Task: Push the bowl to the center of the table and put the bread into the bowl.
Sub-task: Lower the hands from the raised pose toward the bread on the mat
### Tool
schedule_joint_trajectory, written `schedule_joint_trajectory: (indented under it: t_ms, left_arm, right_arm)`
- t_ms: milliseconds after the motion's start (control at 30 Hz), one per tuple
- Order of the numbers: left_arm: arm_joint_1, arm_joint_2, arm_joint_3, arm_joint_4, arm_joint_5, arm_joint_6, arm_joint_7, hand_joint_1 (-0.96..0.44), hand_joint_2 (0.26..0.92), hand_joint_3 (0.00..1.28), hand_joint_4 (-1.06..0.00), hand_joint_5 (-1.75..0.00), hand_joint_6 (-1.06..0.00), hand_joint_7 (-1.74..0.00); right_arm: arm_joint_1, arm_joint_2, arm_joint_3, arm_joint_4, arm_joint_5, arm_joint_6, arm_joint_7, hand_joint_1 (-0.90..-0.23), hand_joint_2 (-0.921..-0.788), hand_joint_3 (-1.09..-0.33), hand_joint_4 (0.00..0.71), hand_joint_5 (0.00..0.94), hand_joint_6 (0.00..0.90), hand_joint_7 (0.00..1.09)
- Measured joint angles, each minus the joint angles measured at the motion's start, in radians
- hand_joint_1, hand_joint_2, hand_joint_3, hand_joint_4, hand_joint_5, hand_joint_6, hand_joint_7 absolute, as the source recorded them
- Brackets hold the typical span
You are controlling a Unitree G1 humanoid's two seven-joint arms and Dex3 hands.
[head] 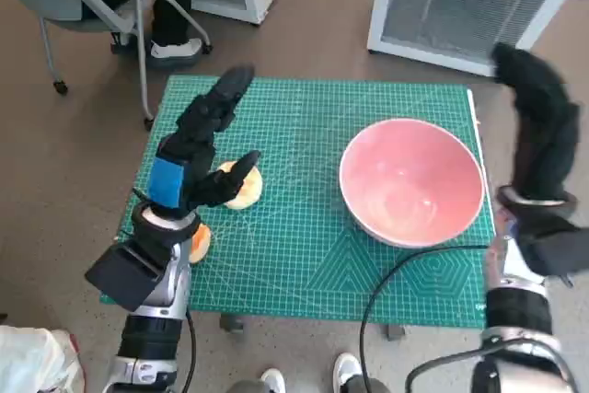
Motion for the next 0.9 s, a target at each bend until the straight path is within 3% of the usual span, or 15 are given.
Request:
schedule_joint_trajectory:
  t_ms: [200,333,500,700,900]
  left_arm:
    - [0.000,0.000,0.006,0.000,-0.004,0.001,0.000,-0.44,0.921,0.36,-0.35,0.00,-0.46,-0.06]
    - [0.000,0.001,0.009,0.000,-0.013,0.001,0.000,-0.44,0.921,0.36,-0.35,0.00,-0.46,-0.06]
    - [0.002,0.006,0.013,0.000,-0.018,0.002,-0.001,-0.44,0.921,0.36,-0.35,0.00,-0.46,-0.06]
    - [0.005,0.014,0.017,-0.003,-0.018,0.009,-0.001,-0.44,0.921,0.35,-0.35,0.00,-0.45,-0.06]
    - [0.008,0.027,0.020,-0.012,-0.018,0.012,-0.004,-0.44,0.921,0.35,-0.35,0.00,-0.45,-0.05]
  right_arm:
    - [0.002,-0.018,0.002,0.069,-0.046,0.063,-0.097,-0.454,-0.921,-0.955,0.097,0.236,-0.001,0.54]
    - [0.004,-0.017,0.009,0.102,-0.059,0.115,-0.122,-0.443,-0.921,-0.970,0.100,0.212,-0.001,0.53]
    - [0.007,-0.012,0.009,0.150,-0.057,0.160,-0.127,-0.443,-0.921,-0.949,0.118,0.206,-0.001,0.56]
    - [0.005,0.001,-0.002,0.236,-0.038,0.213,-0.096,-0.418,-0.921,-0.926,0.161,0.080,0.010,0.47]
    - [0.001,0.012,-0.004,0.304,-0.027,0.274,-0.076,-0.495,-0.921,-0.873,0.194,0.040,0.044,0.42]
